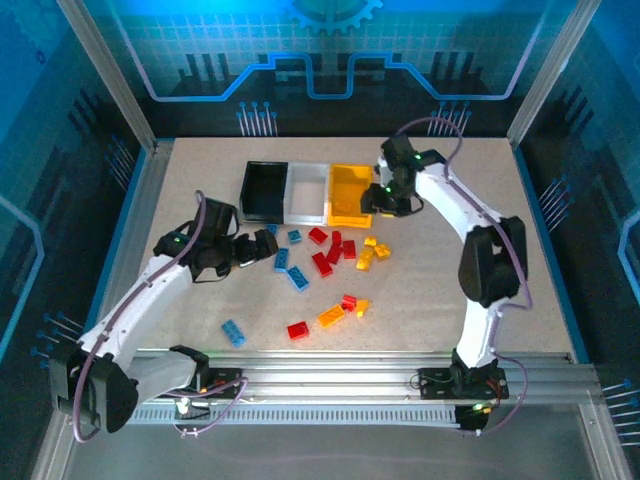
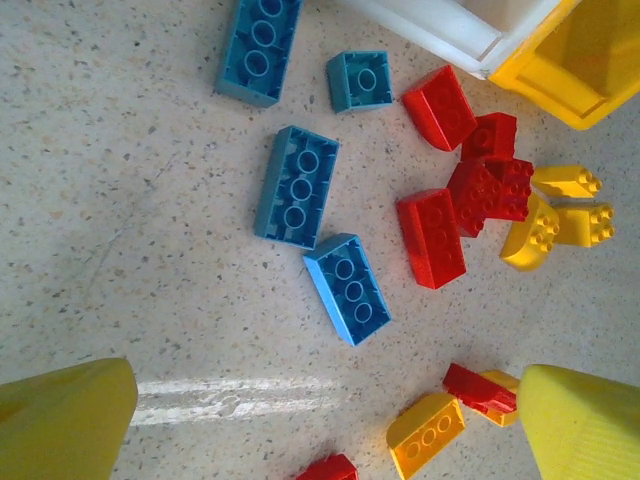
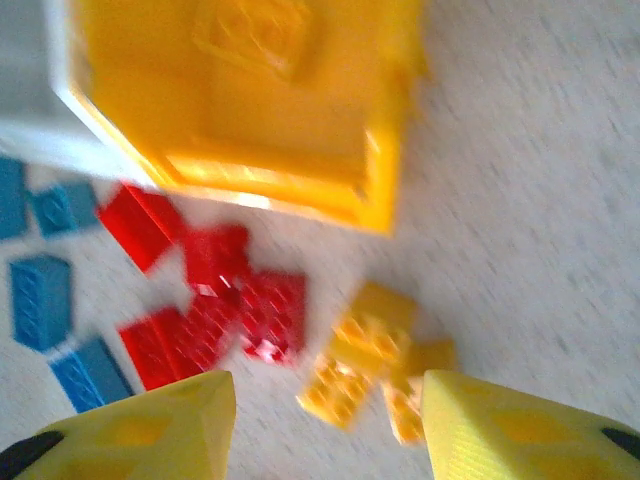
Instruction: Sort the legos into containers by color
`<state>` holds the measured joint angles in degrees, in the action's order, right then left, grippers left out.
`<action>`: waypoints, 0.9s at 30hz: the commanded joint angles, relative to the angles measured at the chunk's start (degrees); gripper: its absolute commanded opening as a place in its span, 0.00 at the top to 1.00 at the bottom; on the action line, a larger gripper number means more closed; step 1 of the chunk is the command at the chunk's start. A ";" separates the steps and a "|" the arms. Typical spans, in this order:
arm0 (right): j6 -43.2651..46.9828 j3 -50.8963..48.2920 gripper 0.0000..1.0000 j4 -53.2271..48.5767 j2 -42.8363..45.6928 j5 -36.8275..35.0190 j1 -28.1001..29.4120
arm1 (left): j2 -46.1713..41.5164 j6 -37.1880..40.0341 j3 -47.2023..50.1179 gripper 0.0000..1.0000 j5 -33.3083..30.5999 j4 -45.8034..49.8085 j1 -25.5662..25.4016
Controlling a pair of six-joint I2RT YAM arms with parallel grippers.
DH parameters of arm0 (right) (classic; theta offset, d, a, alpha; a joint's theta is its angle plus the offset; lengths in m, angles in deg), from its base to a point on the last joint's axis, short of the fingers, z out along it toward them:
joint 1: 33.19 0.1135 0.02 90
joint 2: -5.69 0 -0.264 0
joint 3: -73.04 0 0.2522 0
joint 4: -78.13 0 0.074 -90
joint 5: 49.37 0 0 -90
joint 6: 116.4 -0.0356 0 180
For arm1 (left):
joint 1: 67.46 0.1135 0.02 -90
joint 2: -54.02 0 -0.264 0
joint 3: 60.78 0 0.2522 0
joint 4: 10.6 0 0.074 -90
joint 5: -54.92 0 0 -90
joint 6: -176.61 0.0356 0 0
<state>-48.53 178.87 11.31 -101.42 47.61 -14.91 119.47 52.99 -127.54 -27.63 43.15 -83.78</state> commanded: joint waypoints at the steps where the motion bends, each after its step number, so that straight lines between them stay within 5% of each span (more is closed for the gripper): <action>1: 5.10 -7.98 0.47 -0.50 3.33 -2.86 -0.83 | 1.82 -1.39 1.09 0.01 2.47 -2.69 -0.72; 12: 8.41 -10.45 0.36 2.17 -2.14 -3.18 -0.27 | 6.49 -1.73 -2.53 0.01 2.87 -3.32 -2.38; 27: 8.42 -6.77 0.41 2.44 -9.66 -3.41 0.17 | 5.13 -0.66 -2.50 0.01 1.57 -1.14 -2.39</action>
<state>-40.38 170.22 14.46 -109.62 44.86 -15.21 125.59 52.02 -128.13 -26.21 40.37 -85.64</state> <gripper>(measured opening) 0.600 0.990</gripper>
